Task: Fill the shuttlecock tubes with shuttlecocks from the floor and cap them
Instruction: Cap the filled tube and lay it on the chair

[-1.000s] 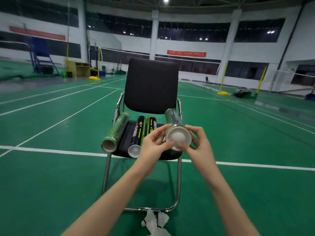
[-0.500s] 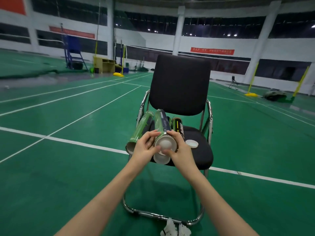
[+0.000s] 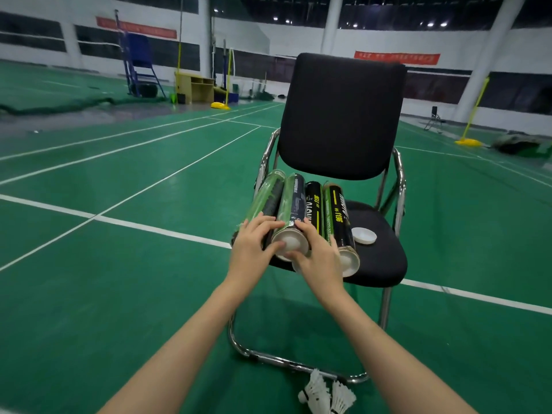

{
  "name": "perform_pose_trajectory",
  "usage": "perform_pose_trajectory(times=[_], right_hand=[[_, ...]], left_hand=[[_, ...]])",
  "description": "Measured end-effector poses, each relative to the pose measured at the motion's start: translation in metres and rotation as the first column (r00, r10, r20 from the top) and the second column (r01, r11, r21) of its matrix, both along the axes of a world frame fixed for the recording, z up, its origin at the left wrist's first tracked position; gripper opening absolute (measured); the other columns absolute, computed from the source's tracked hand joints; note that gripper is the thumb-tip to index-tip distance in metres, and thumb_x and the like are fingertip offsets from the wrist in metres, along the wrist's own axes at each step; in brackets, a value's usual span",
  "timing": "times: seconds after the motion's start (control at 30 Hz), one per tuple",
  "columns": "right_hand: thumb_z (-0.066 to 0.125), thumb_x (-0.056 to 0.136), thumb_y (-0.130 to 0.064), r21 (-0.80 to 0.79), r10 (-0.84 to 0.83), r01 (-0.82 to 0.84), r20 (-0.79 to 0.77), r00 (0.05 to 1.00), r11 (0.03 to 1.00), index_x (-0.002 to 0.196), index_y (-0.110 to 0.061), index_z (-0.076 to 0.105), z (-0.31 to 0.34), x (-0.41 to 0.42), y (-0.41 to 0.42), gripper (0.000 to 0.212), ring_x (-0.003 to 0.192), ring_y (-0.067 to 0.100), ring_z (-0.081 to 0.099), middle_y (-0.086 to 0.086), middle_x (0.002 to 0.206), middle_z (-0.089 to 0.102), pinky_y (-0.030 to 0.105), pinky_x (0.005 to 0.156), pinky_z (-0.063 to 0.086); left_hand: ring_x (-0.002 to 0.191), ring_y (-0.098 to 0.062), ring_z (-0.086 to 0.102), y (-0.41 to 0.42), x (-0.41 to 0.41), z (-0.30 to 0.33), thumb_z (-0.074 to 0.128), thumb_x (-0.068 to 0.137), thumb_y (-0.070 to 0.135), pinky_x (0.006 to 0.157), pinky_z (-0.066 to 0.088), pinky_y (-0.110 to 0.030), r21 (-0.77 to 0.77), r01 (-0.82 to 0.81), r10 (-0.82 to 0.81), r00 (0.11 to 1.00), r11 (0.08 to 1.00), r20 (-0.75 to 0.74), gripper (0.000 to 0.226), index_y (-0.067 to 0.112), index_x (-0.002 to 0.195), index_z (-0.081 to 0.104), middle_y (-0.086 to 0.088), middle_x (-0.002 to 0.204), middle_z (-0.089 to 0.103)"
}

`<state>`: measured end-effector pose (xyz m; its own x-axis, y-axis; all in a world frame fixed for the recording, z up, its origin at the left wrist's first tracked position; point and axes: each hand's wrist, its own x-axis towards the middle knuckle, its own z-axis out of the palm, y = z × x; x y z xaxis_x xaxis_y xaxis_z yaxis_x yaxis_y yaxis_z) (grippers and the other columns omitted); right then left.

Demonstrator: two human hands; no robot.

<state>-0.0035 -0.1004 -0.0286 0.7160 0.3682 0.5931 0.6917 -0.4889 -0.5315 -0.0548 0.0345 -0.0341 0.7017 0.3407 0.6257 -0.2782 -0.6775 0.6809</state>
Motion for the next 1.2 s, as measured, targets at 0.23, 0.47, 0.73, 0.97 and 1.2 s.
perform_pose_trajectory(times=[0.23,0.47,0.73,0.97,1.2], right_hand=[[0.081,0.061,-0.025,0.057,-0.142,0.134,0.174,0.974,0.989,0.108,-0.019,0.064,-0.014,0.008,0.013,0.05,0.106,0.01,0.041,0.003,0.111,0.063,0.056,0.091,0.042],[0.082,0.059,-0.024,0.008,-0.154,0.156,0.205,0.967,0.988,0.106,-0.02,0.064,-0.023,0.016,0.018,0.05,0.098,0.023,0.057,0.001,0.105,0.065,0.038,0.083,0.046],[0.081,0.061,-0.024,-0.039,-0.175,0.187,0.208,0.962,0.982,0.1,-0.018,0.067,-0.03,0.013,0.017,0.042,0.087,0.022,0.06,0.002,0.09,0.068,0.046,0.088,0.047],[0.072,0.074,-0.03,-0.119,-0.14,0.151,0.096,0.985,0.981,0.111,-0.023,0.064,-0.023,0.019,0.011,0.038,0.103,0.02,0.052,0.001,0.101,0.065,0.039,0.099,0.035],[0.062,0.084,-0.033,-0.16,-0.117,0.124,0.052,0.992,0.979,0.117,-0.028,0.061,-0.015,0.022,0.011,0.034,0.109,0.018,0.047,-0.002,0.108,0.063,0.039,0.1,0.033]], left_hand=[[0.14,-0.021,0.032,0.012,0.011,-0.017,0.072,0.08,0.023,0.118,0.004,-0.042,0.087,-0.117,0.117,0.993,0.989,0.002,0.037,0.026,0.117,0.065,-0.001,0.132,0.057],[0.138,-0.021,0.034,0.016,0.02,-0.03,0.072,0.079,0.019,0.118,0.007,-0.041,0.067,-0.126,0.124,0.992,0.99,0.026,0.035,0.024,0.113,0.068,-0.002,0.127,0.06],[0.13,-0.029,0.044,0.019,0.023,-0.042,0.077,0.072,0.012,0.114,0.01,-0.04,0.137,-0.115,0.11,0.993,0.984,0.047,0.032,0.012,0.103,0.072,-0.006,0.114,0.065],[0.139,-0.029,0.03,0.019,0.018,-0.045,0.078,0.073,0.021,0.113,0.0,-0.056,0.133,-0.215,0.215,0.977,0.968,0.016,0.031,0.021,0.104,0.072,-0.007,0.132,0.052],[0.145,-0.023,0.014,0.022,0.012,-0.045,0.072,0.081,0.009,0.116,0.01,-0.018,-0.036,-0.143,0.143,0.99,0.989,-0.007,0.027,0.015,0.107,0.07,-0.005,0.147,0.035]])
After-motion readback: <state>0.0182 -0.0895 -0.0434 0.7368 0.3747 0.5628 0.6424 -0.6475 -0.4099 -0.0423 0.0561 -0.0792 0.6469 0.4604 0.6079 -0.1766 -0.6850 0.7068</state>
